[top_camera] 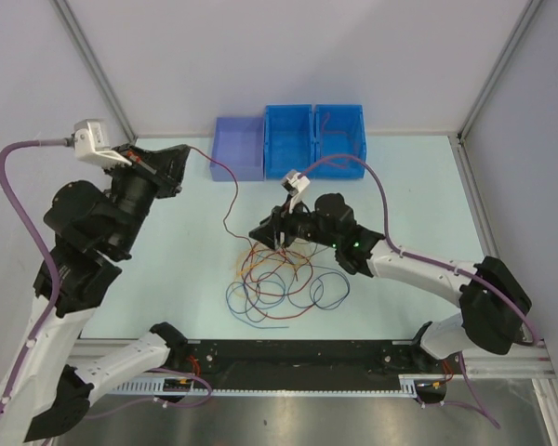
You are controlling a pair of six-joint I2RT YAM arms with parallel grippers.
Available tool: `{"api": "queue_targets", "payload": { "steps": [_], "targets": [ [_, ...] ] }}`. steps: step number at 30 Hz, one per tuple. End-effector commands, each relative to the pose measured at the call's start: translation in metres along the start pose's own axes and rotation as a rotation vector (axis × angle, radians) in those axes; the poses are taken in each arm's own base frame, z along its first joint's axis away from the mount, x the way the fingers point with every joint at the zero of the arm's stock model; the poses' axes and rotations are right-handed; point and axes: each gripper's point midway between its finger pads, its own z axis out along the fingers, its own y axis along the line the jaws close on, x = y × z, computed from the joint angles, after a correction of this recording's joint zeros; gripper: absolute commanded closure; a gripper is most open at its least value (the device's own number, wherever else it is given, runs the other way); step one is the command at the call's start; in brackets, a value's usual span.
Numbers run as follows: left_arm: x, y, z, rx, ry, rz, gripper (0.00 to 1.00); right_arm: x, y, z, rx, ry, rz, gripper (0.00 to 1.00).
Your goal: Untangle the cables
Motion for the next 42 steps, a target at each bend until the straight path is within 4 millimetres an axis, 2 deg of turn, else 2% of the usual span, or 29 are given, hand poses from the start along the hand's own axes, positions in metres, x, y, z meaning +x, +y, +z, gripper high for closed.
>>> {"api": "queue_targets", "payload": {
  "steps": [1, 3, 8, 14, 21, 26, 29, 30, 31, 32, 33, 34, 35, 38, 39, 40, 41, 42],
  "targets": [
    [-0.005, 0.036, -0.002, -0.232, -0.057, -0.165, 1.0, -0.041, 0.025, 0.02, -0.04, -0.148, -0.06, 0.46],
    [-0.005, 0.038, -0.001, -0.254, -0.063, -0.204, 1.0, -0.044, 0.029, 0.027, -0.045, -0.151, -0.078, 0.46],
    [-0.009, 0.038, 0.0, -0.266, -0.081, -0.238, 1.0, -0.031, 0.035, 0.047, -0.056, -0.127, -0.086, 0.46],
    [-0.013, 0.038, 0.002, -0.276, -0.09, -0.235, 1.0, -0.03, 0.033, 0.064, -0.053, -0.141, -0.072, 0.46],
    [-0.012, 0.035, 0.004, -0.259, -0.089, -0.24, 1.0, -0.011, 0.027, 0.087, -0.05, -0.107, -0.055, 0.48],
    [-0.015, 0.034, 0.002, -0.248, -0.098, -0.234, 1.0, -0.009, 0.025, 0.099, -0.051, -0.108, -0.048, 0.5],
    [-0.015, 0.036, 0.002, -0.257, -0.101, -0.224, 1.0, -0.003, 0.023, 0.106, -0.048, -0.098, -0.045, 0.57],
    [-0.016, 0.036, 0.001, -0.257, -0.106, -0.225, 1.0, 0.0, 0.023, 0.11, -0.048, -0.094, -0.043, 0.68],
    [-0.017, 0.037, 0.0, -0.258, -0.11, -0.224, 1.0, -0.003, 0.024, 0.112, -0.051, -0.1, -0.044, 0.72],
    [-0.017, 0.037, -0.001, -0.253, -0.114, -0.226, 1.0, -0.003, 0.024, 0.114, -0.048, -0.098, -0.045, 0.87],
    [-0.018, 0.037, 0.0, -0.254, -0.118, -0.219, 1.0, -0.003, 0.026, 0.115, -0.048, -0.094, -0.043, 0.95],
    [-0.018, 0.037, 0.0, -0.255, -0.119, -0.214, 1.0, -0.007, 0.028, 0.114, -0.05, -0.095, -0.045, 1.0],
    [-0.021, 0.037, -0.001, -0.254, -0.125, -0.21, 1.0, -0.009, 0.031, 0.113, -0.05, -0.087, -0.047, 1.0],
    [-0.027, 0.042, -0.004, -0.281, -0.135, -0.164, 1.0, -0.04, 0.045, 0.098, -0.043, -0.111, -0.058, 1.0],
    [-0.029, 0.044, -0.005, -0.289, -0.138, -0.141, 1.0, -0.057, 0.052, 0.09, -0.045, -0.135, -0.069, 1.0],
    [-0.03, 0.046, -0.007, -0.299, -0.148, -0.132, 1.0, -0.085, 0.061, 0.075, -0.048, -0.183, -0.085, 1.0],
    [-0.027, 0.049, -0.007, -0.303, -0.143, -0.119, 1.0, -0.098, 0.063, 0.065, -0.034, -0.187, -0.093, 1.0],
    [-0.026, 0.051, -0.008, -0.309, -0.143, -0.109, 1.0, -0.133, 0.077, 0.053, -0.046, -0.248, -0.123, 1.0]
  ]
}}
